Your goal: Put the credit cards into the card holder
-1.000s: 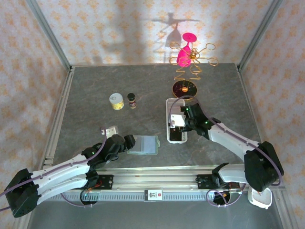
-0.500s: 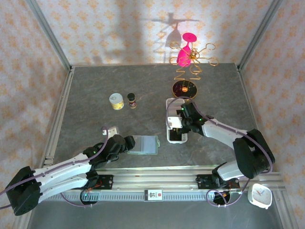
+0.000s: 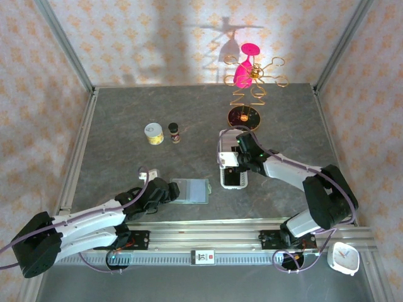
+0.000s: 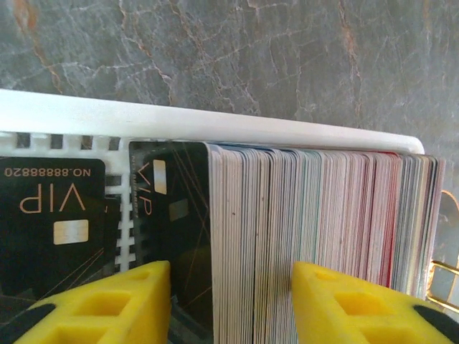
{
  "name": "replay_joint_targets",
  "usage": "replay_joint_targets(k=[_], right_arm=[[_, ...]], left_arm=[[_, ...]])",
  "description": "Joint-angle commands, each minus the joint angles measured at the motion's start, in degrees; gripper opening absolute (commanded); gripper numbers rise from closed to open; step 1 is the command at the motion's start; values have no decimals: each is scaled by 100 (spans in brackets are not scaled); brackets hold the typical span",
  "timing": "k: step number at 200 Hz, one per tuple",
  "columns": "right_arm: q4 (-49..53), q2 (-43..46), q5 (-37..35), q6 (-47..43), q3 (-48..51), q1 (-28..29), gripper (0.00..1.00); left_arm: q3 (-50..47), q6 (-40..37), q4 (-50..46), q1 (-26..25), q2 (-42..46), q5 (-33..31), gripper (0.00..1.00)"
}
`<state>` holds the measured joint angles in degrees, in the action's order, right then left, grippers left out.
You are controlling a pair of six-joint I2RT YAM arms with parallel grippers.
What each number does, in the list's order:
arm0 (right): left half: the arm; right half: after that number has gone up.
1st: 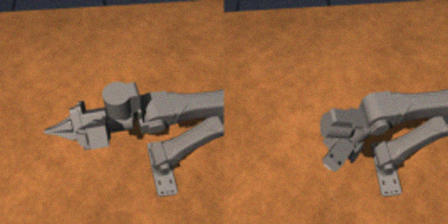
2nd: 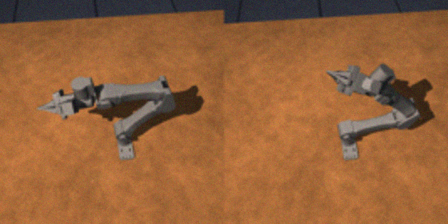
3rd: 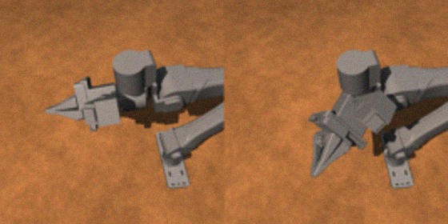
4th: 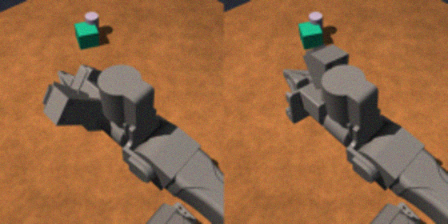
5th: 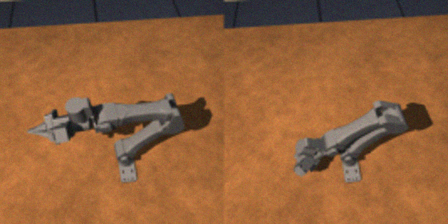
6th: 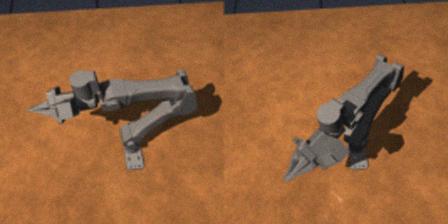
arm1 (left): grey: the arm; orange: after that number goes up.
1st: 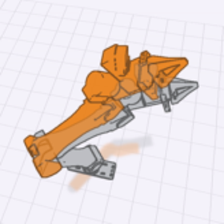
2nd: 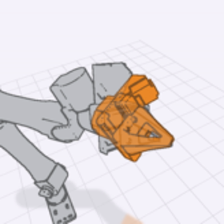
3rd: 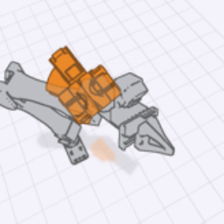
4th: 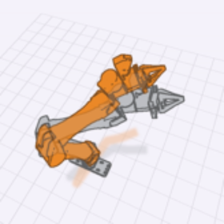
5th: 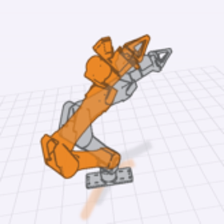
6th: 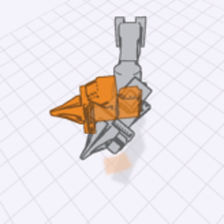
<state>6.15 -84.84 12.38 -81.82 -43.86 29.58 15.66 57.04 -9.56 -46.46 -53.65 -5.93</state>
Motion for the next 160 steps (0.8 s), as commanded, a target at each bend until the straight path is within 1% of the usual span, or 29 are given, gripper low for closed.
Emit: replay_joint_targets(k=[1, 21, 57, 67, 86, 97, 160], right_arm=[[52, 269, -114, -51, 15, 21, 43], [122, 335, -128, -97, 26, 23, 38], [218, 439, -150, -110, 26, 23, 37], [249, 473, -146, -115, 31, 26, 34], [293, 524, -115, -124, 51, 21, 33], [319, 555, -113, -140, 70, 22, 30], [532, 722, -146, -106, 53, 39, 21]], left_arm=[[174, -61, 95, 40, -58, 84, 82], [187, -68, 90, 40, -84, 107, 81], [174, -65, 101, 39, -101, 127, 81], [174, -60, 106, 40, -110, 129, 81], [157, -40, 145, 37, -119, 145, 80], [157, -42, 156, 36, -128, 156, 80], [160, -31, 170, 38, -190, 191, 79]])
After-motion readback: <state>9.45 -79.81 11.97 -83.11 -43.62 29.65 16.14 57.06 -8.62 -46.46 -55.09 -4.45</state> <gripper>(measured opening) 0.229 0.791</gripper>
